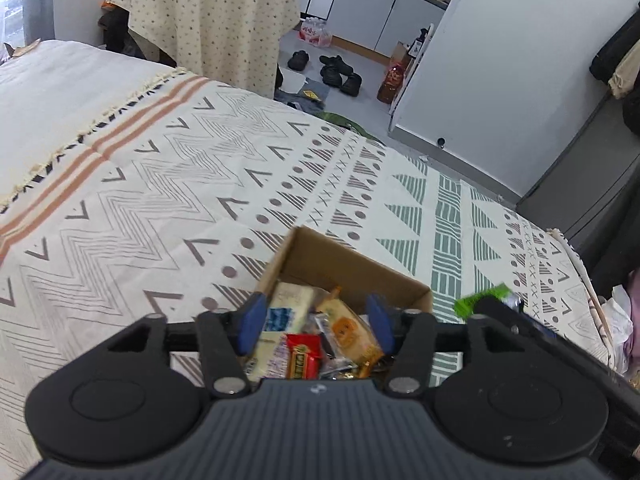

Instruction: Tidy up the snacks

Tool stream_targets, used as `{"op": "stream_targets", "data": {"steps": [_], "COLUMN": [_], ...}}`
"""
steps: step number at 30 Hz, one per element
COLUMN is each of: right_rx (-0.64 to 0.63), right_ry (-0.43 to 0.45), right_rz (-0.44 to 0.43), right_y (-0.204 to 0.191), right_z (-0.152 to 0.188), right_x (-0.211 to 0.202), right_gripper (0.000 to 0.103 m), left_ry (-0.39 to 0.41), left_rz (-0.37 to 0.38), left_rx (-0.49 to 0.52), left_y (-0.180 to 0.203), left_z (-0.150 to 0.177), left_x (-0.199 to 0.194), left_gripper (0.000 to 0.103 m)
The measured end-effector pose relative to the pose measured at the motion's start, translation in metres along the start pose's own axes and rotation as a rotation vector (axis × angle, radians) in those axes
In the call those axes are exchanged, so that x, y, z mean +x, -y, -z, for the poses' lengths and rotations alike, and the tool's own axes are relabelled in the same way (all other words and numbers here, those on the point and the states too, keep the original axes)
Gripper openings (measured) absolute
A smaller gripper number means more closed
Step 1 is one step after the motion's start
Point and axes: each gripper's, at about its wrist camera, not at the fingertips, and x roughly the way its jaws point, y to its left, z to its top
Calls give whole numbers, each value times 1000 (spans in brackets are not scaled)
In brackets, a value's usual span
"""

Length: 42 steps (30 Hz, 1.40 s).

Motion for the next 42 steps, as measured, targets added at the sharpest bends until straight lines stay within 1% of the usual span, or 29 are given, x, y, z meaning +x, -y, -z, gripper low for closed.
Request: {"op": "stream_targets", "data": {"steps": [2, 5, 6, 7, 9, 11, 13, 16, 24, 27, 30, 35, 39, 42], "right_rx": [10, 25, 39, 52, 62, 59, 68, 68, 64, 68, 67, 73, 78, 80], "right_ry": [1, 10, 12, 17, 31, 35, 25, 19, -14, -12, -1, 12, 32, 49], "right_rz": [-19, -39, -44, -50, -33, -6, 9, 35, 70, 76, 79, 88, 101, 107], "right_y": [-10, -23, -25, -27, -28, -30, -29, -29, -33, -35, -35, -34, -32, -29], "right_z": [-7, -18, -22, -26, -31, -34, -34, -30, -19, -17, -13, -3, 6, 12], "right_x": [2, 5, 5, 5, -1, -10, -20, -38, -78, -94, -112, -143, -170, -190], "right_gripper": [32, 37, 44, 54, 62, 63, 63, 64, 69, 77, 79, 85, 95, 101], "left_ry": [7, 2, -6, -16, -27, -28, -30, -37, -10, 5, 22, 57, 65, 65], "left_rz": [-6, -16, -18, -18, -17, -16, -5, 7, 44, 51, 64, 87, 101, 115], "left_rx": [-1, -9, -11, -10, -6, -6, -6, 10, 41, 53, 76, 122, 164, 184], "left_y": [-5, -13, -15, -17, -20, -22, -25, -25, -23, -21, -17, -7, 2, 7], "left_z": [-3, -6, -7, -7, -6, -4, -3, -1, 9, 15, 22, 37, 53, 65], "left_x": [-6, -15, -17, -19, -25, -32, -39, -50, -89, -104, -119, -146, -165, -178], "left_gripper": [74, 85, 86, 87, 88, 94, 96, 103, 103, 103, 103, 103, 103, 103]}}
